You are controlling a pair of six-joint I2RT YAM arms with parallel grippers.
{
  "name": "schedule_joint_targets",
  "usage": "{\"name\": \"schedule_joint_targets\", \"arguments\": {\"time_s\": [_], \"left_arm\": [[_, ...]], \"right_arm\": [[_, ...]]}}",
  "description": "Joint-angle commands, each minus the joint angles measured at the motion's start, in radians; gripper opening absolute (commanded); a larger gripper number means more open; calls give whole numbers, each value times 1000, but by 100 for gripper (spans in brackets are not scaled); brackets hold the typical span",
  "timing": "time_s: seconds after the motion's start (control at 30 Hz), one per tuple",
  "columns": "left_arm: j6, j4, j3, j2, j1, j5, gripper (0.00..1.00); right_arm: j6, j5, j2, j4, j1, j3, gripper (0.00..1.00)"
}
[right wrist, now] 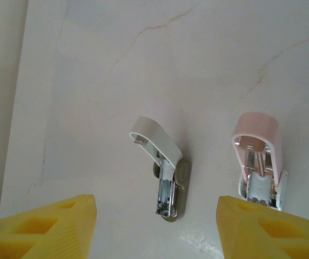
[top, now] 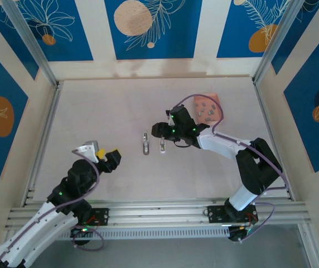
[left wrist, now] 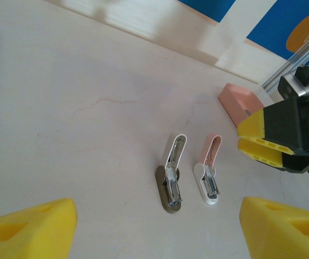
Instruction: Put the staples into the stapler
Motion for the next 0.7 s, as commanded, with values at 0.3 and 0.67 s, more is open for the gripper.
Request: {"name": "schedule_joint_targets", "arguments": {"time_s": [0.3,0.67], "left_arm": [[4,303,-9,335,8,126,78],[96,518,133,754,8,247,79]], "right_arm": [[-252,-79,-24,-236,-130,114,61],[-466,-75,29,-496,-305,280,62]]}}
